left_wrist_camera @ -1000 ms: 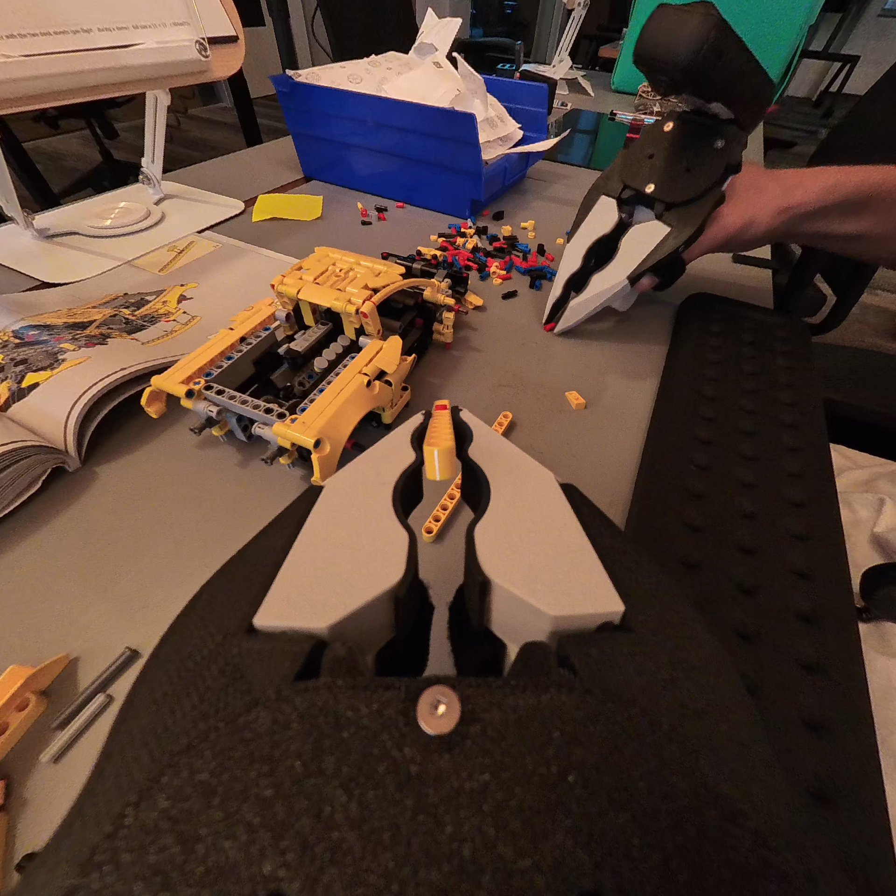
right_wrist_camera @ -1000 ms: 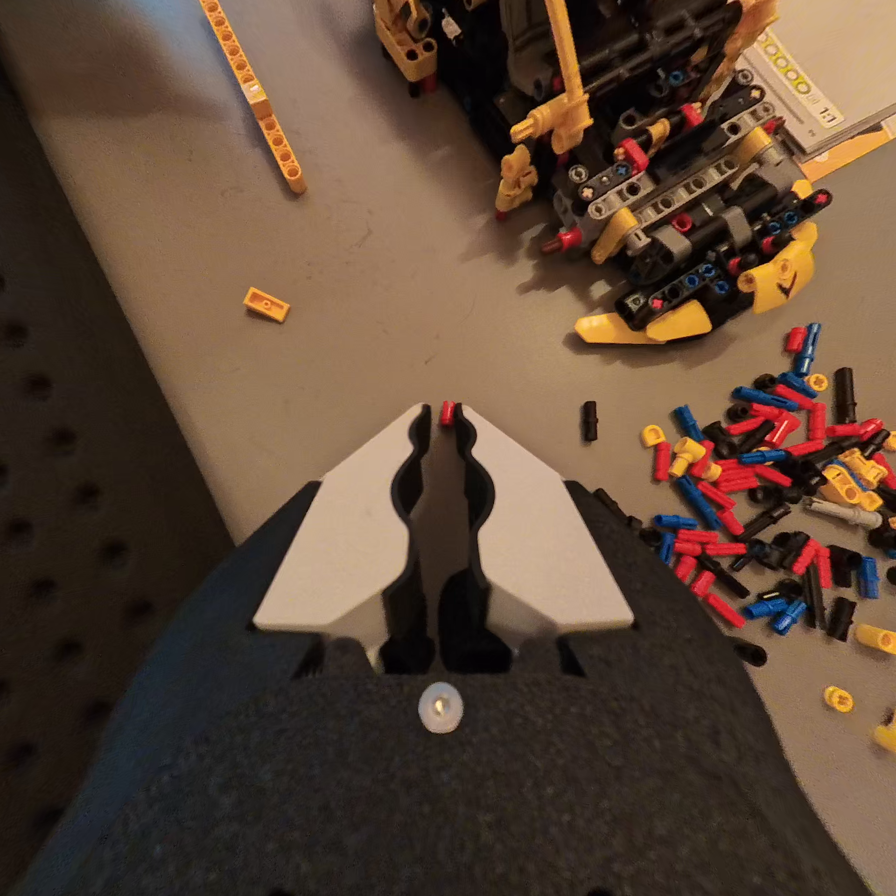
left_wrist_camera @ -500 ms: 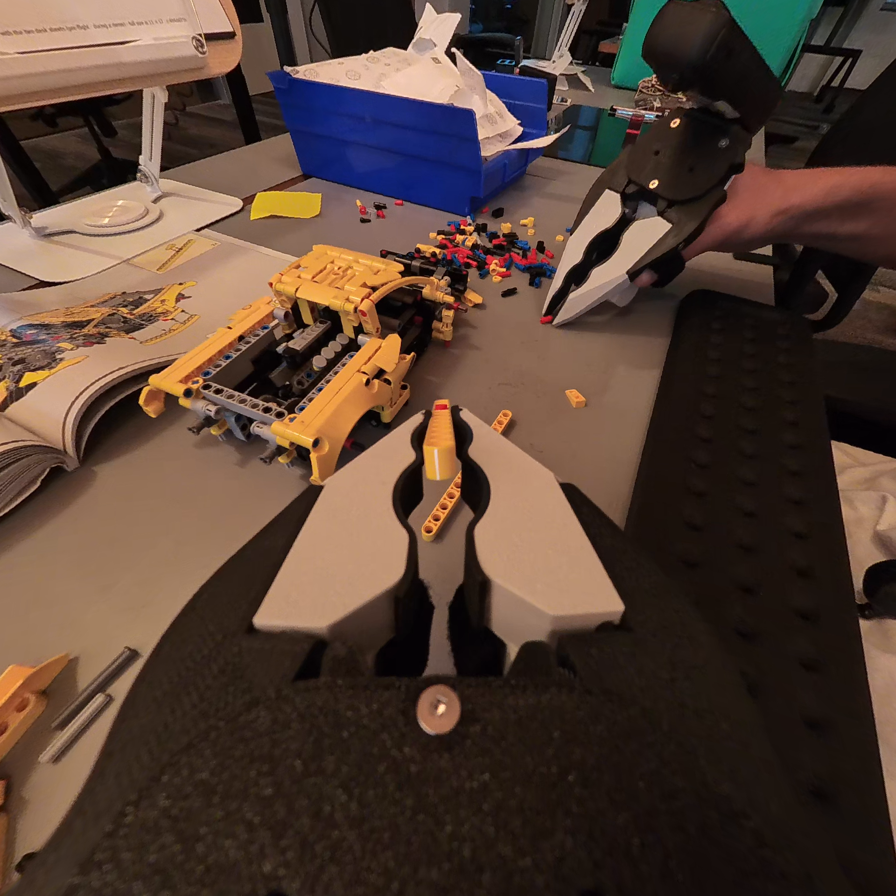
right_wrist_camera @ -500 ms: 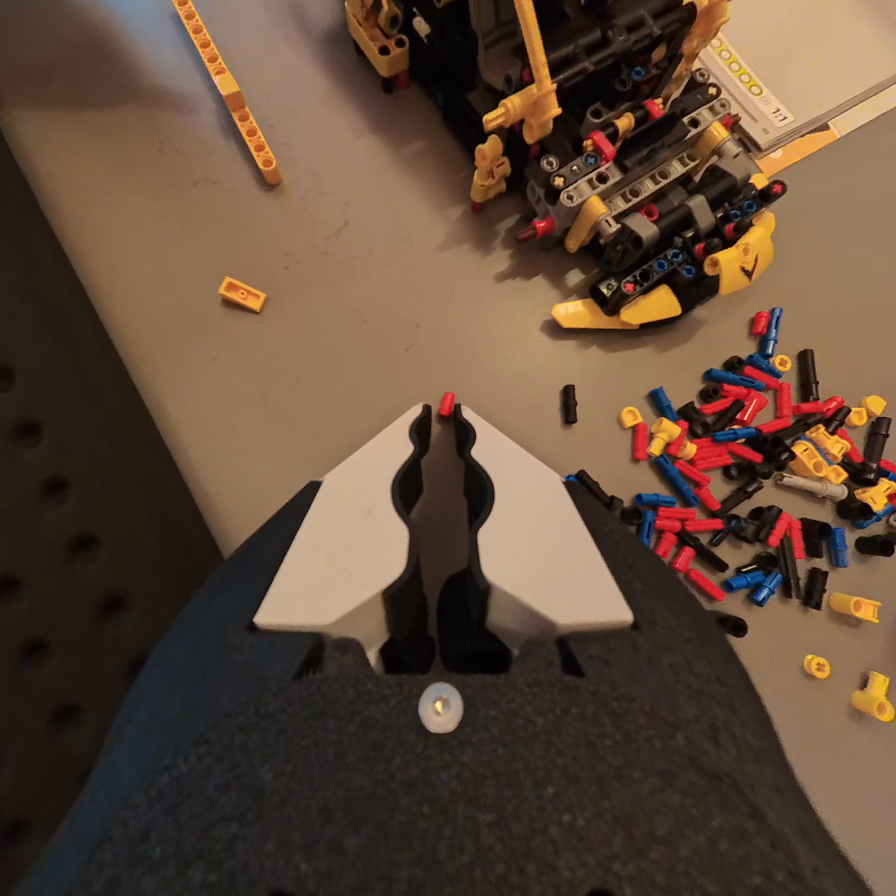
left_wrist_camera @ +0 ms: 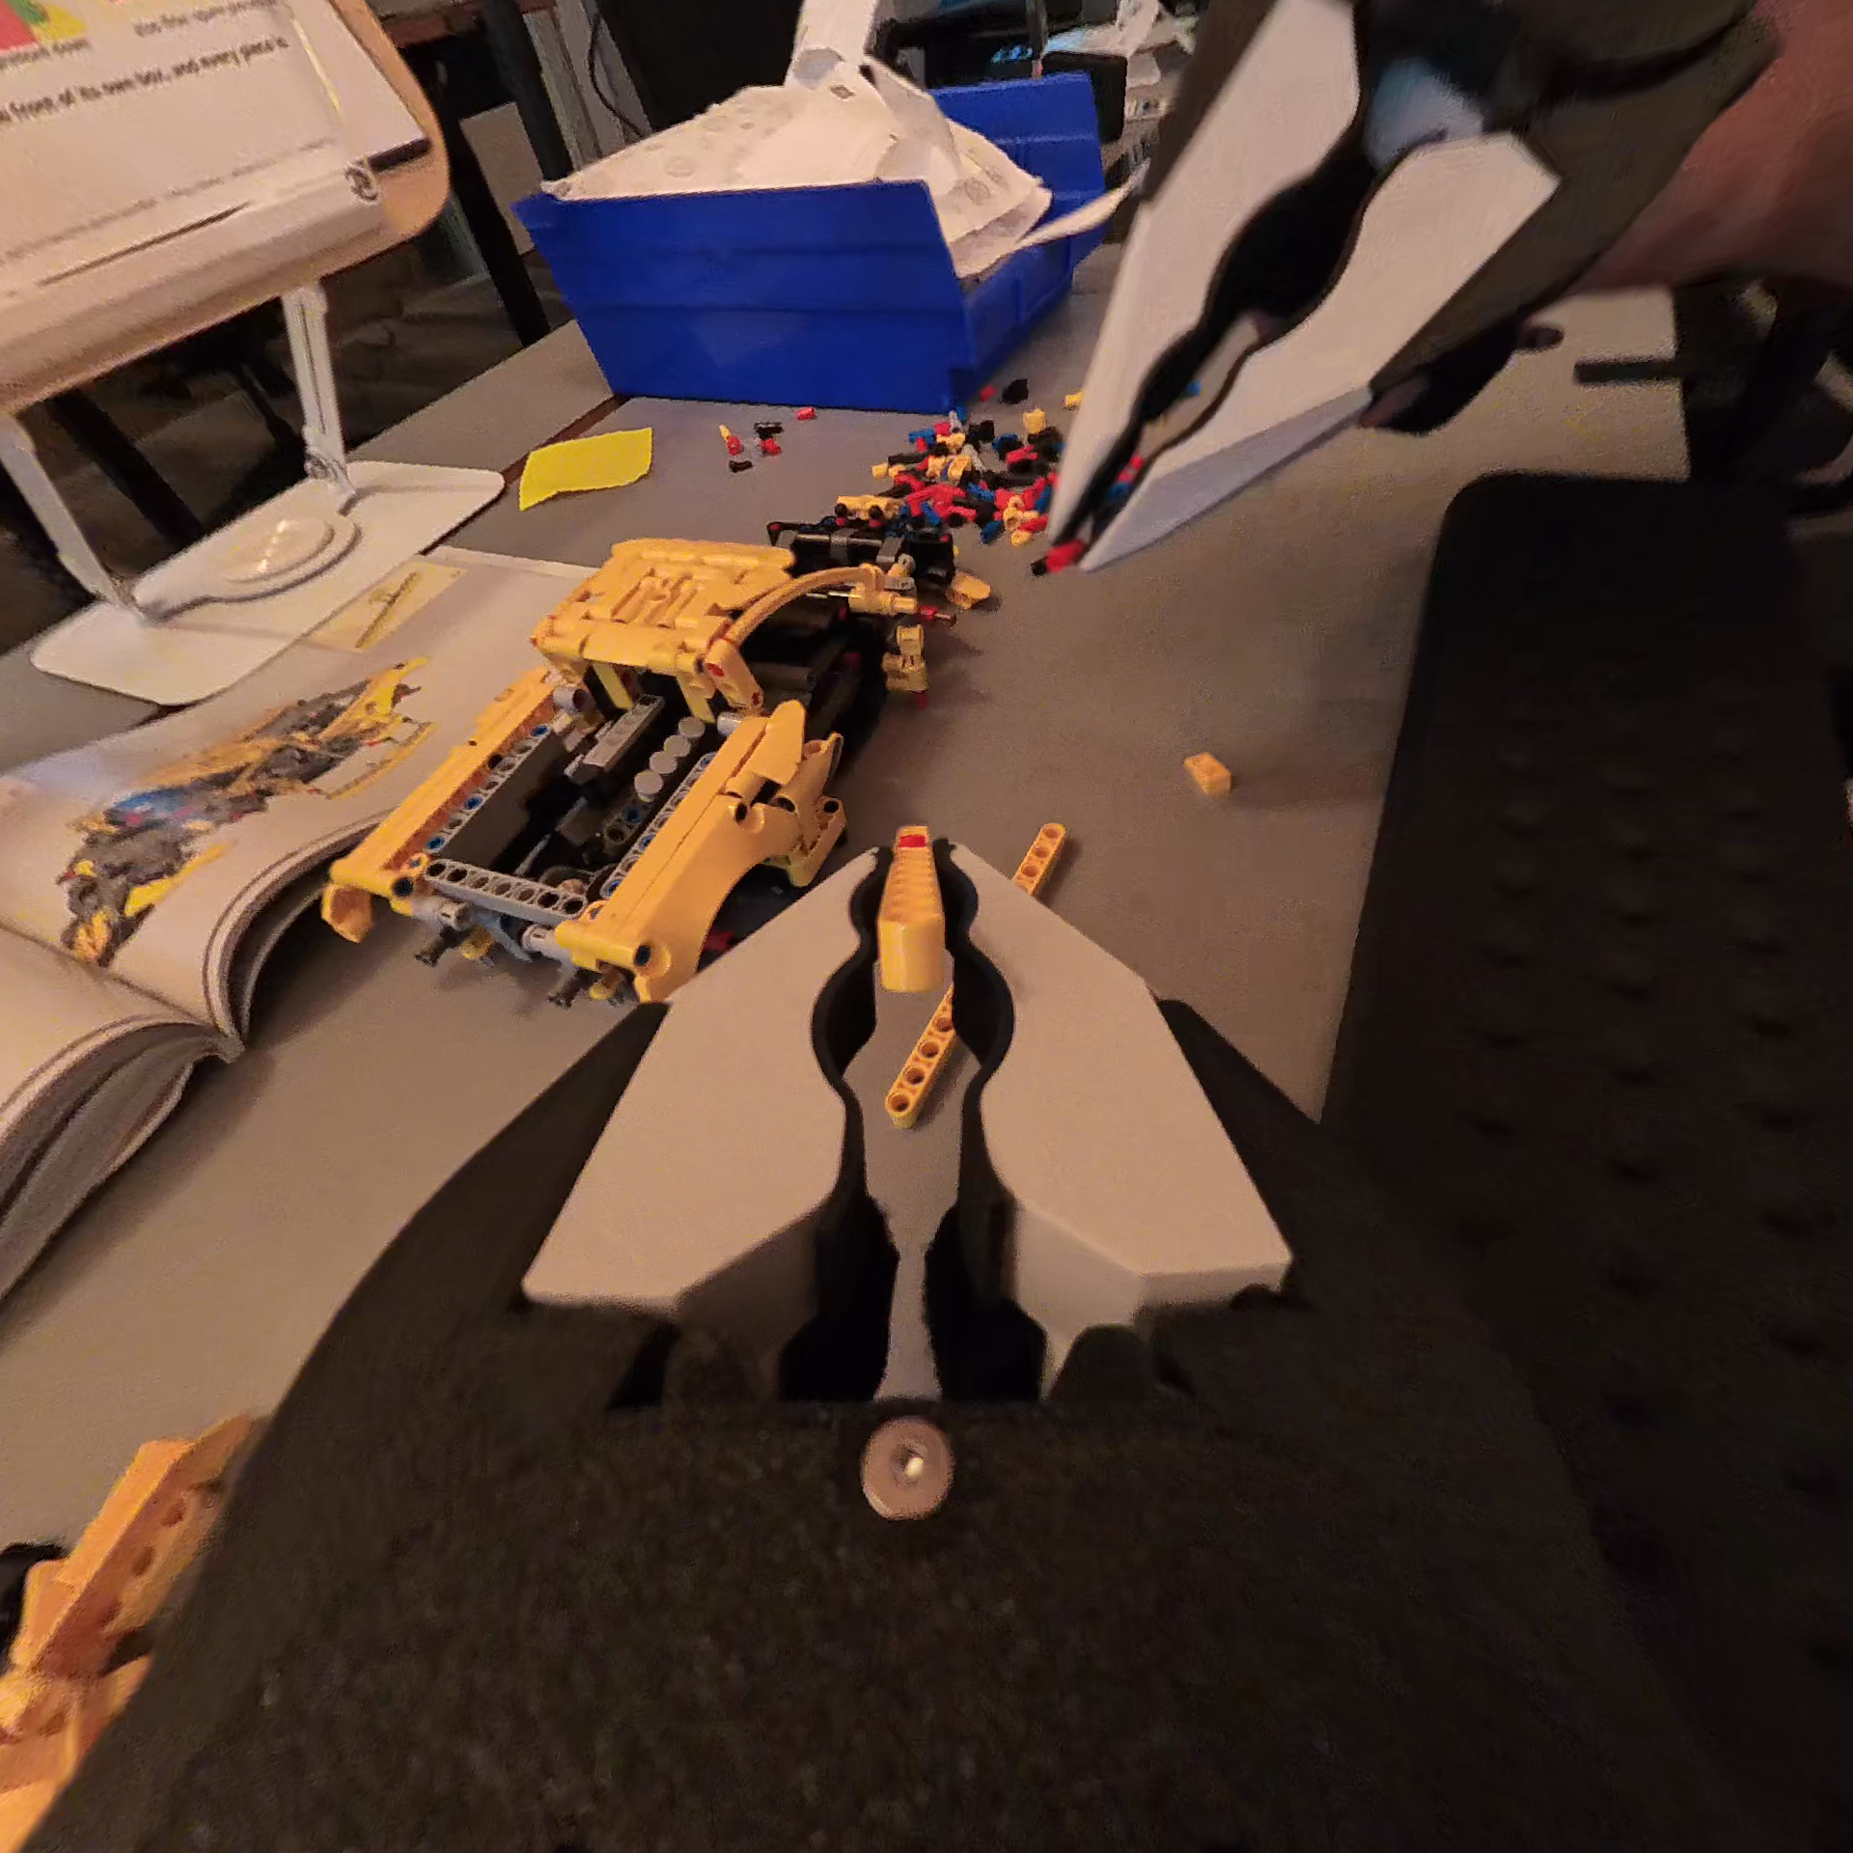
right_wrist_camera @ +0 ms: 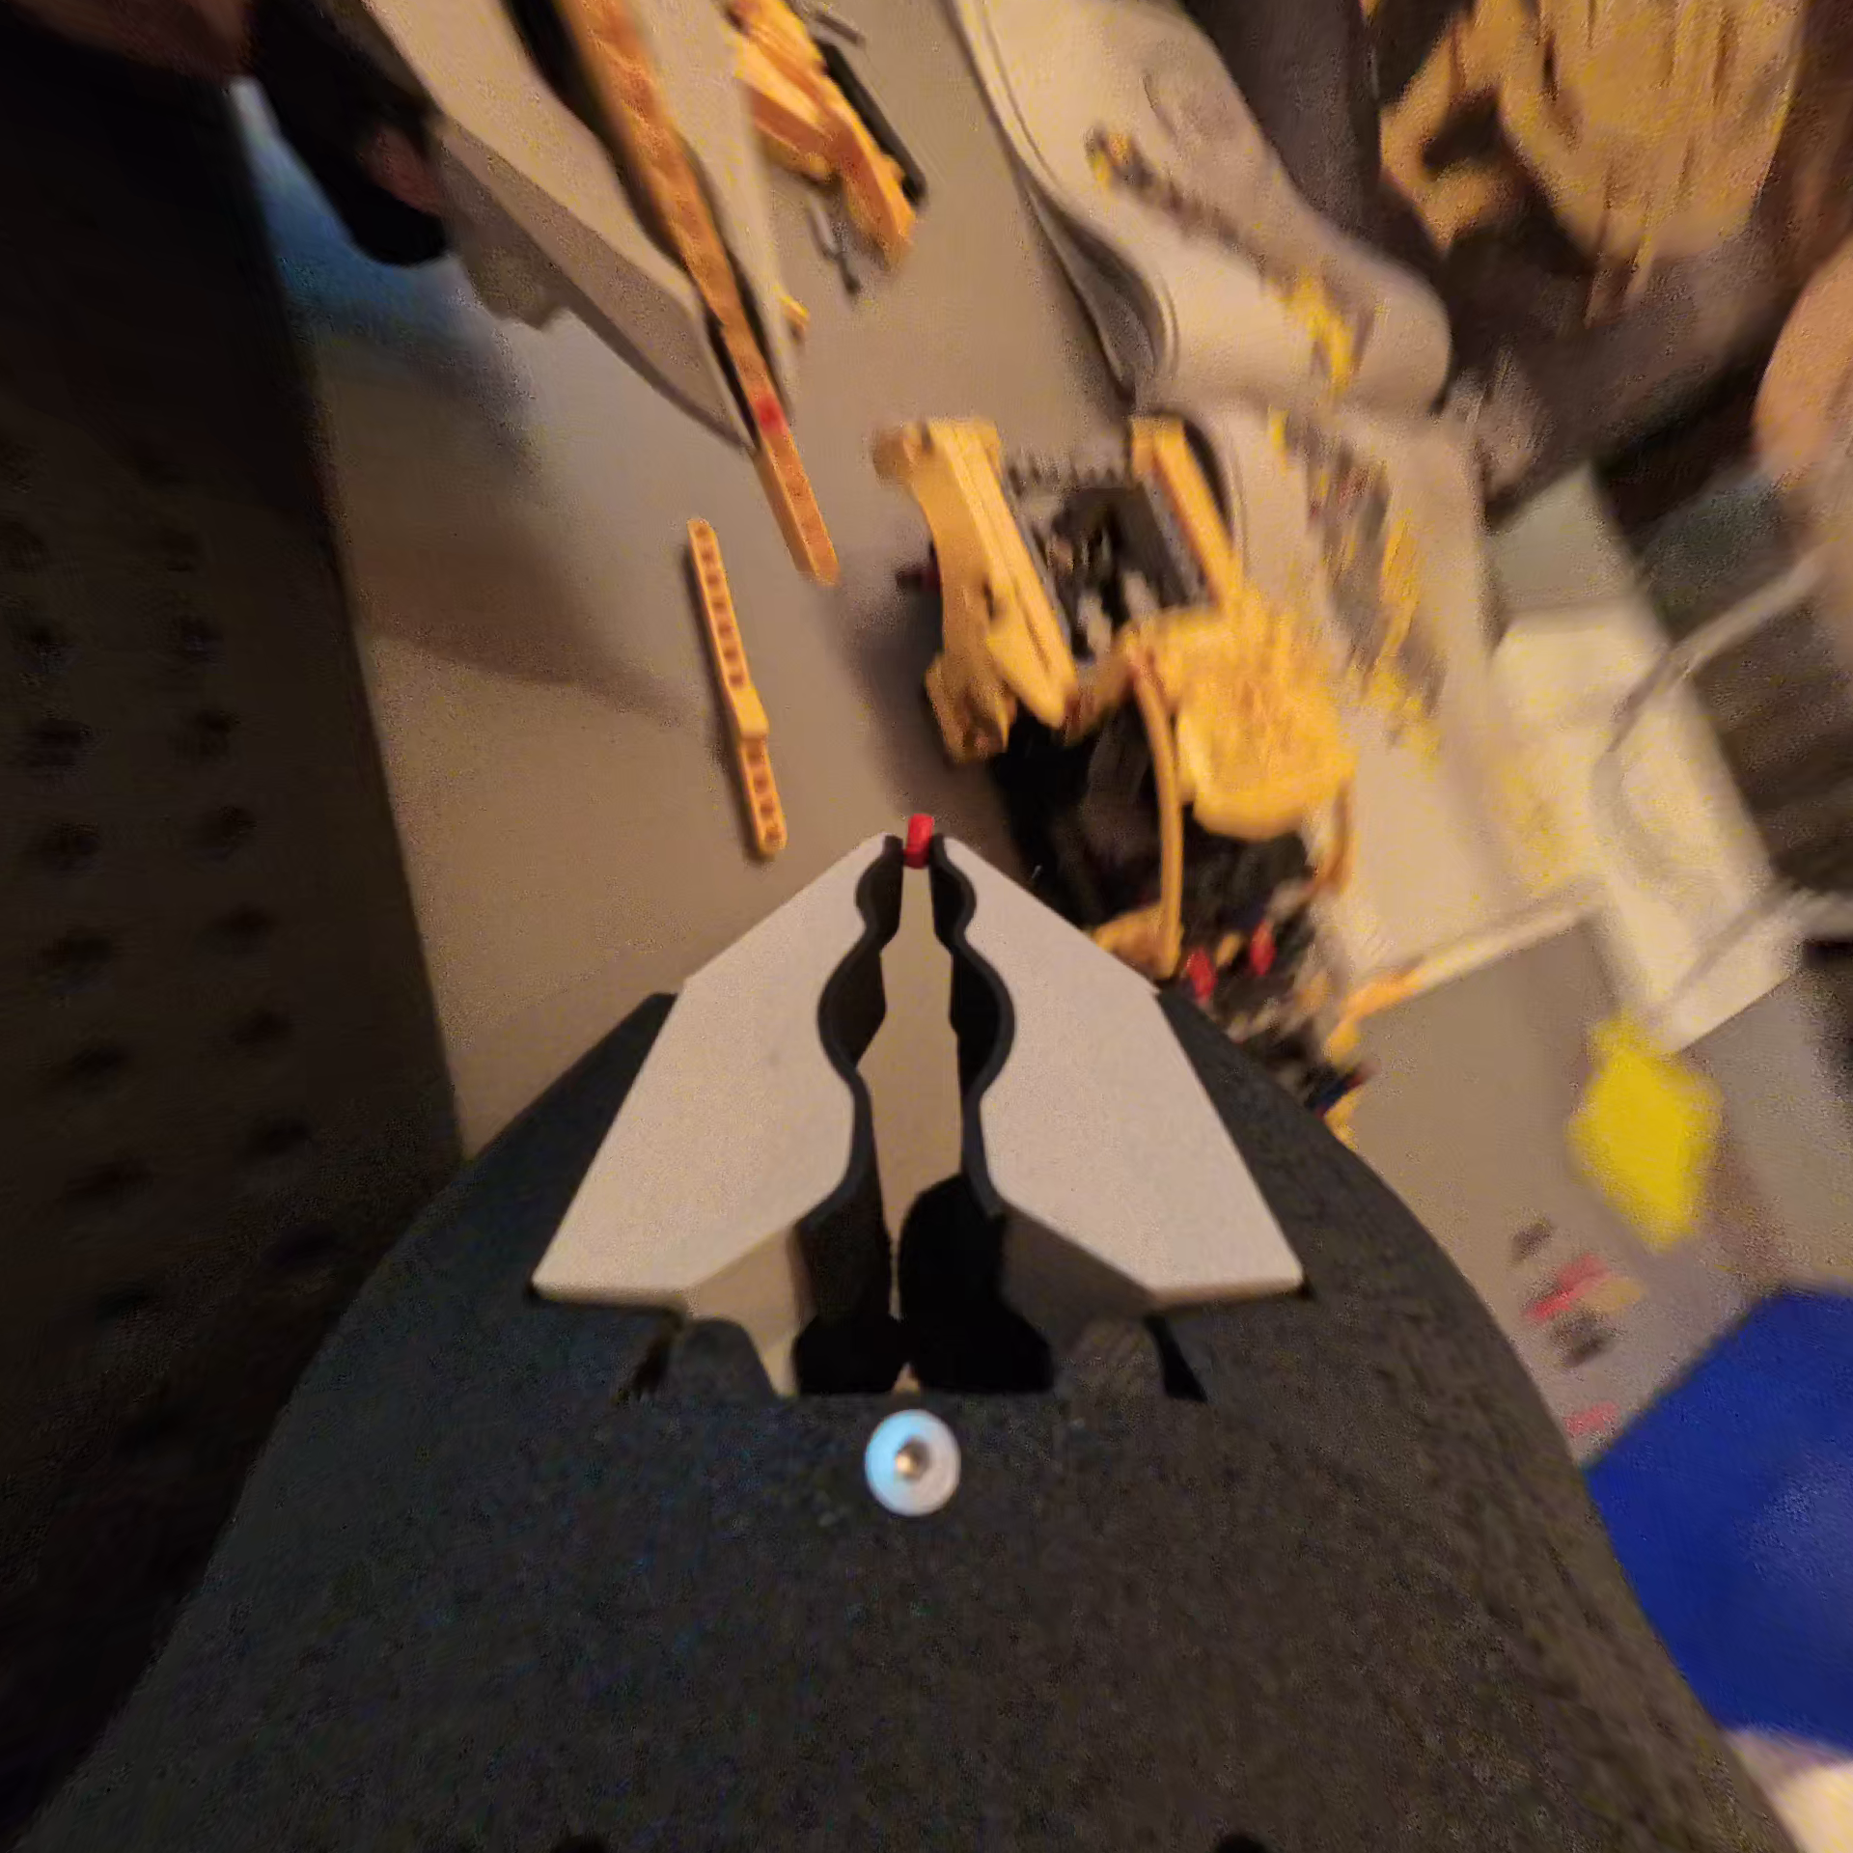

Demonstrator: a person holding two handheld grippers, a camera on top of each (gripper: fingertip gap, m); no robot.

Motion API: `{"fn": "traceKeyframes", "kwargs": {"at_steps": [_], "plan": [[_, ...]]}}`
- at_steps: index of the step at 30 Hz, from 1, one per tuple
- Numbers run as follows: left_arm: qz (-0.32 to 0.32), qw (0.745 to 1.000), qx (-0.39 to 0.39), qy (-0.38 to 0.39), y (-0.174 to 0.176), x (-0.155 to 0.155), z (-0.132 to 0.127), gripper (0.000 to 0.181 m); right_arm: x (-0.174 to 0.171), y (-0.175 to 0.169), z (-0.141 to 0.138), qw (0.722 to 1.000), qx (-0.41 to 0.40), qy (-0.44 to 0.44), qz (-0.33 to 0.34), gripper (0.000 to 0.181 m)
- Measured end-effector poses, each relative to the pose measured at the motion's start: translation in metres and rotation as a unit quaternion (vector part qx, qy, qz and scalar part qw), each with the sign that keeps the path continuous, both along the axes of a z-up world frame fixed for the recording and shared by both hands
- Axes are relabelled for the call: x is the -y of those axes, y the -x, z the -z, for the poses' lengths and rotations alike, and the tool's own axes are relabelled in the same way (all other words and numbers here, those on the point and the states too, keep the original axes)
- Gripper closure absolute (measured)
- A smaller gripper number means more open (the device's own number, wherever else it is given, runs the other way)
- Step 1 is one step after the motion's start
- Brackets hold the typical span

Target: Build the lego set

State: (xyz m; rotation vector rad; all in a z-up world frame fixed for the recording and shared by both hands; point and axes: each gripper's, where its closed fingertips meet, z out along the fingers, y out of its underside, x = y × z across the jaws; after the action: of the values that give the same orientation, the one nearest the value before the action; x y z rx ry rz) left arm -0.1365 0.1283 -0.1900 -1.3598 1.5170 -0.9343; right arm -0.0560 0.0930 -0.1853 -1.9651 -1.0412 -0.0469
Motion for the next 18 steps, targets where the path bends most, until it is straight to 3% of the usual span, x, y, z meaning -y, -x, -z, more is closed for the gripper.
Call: {"fn": "traceKeyframes", "kwargs": {"at_steps": [3,6,18], "plan": [[0.008,0.999,-0.015,-0.037,-0.002,0.006,0.004,0.174,-0.011,0.044,-0.007,0.986,0.127,-0.041,-0.097,0.178],[0.015,0.998,-0.027,-0.055,-0.003,0.01,0.008,0.174,-0.012,0.071,0.003,0.979,0.141,0.014,-0.147,0.178],[0.013,0.991,-0.052,-0.124,-0.005,0.013,0.015,0.174,-0.025,0.085,0.012,0.939,0.242,0.059,-0.239,0.178]]}}
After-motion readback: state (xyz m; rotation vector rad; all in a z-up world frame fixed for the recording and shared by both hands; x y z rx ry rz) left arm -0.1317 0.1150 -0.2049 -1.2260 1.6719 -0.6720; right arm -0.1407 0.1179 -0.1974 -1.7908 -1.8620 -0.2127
